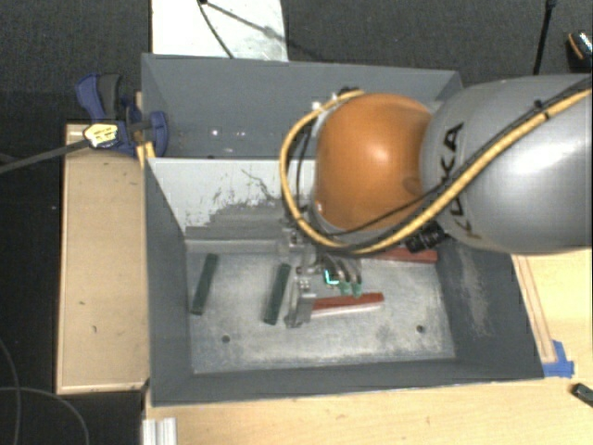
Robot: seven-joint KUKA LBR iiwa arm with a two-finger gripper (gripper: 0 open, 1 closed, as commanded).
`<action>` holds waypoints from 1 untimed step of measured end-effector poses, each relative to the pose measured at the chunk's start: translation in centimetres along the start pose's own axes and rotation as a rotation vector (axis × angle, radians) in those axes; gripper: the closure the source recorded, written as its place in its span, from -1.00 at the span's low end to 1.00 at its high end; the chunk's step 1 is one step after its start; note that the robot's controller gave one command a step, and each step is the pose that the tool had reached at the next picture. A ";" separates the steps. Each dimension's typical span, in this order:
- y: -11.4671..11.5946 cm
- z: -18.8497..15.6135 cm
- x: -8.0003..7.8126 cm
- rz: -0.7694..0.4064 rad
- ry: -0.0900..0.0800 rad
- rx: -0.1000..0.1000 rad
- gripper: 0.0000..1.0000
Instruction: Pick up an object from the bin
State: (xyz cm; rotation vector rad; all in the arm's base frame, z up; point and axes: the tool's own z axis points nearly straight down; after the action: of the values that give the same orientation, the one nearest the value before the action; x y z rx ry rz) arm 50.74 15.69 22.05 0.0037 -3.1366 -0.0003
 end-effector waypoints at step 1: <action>-9.7 15.4 -1.9 -0.105 0.001 0.003 -1.00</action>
Offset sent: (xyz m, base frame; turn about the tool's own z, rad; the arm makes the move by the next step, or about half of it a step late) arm 0.0191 -0.0932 -0.1505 -0.1102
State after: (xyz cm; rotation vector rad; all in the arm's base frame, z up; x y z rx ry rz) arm 52.55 6.01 6.60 0.1690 -3.1316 0.0034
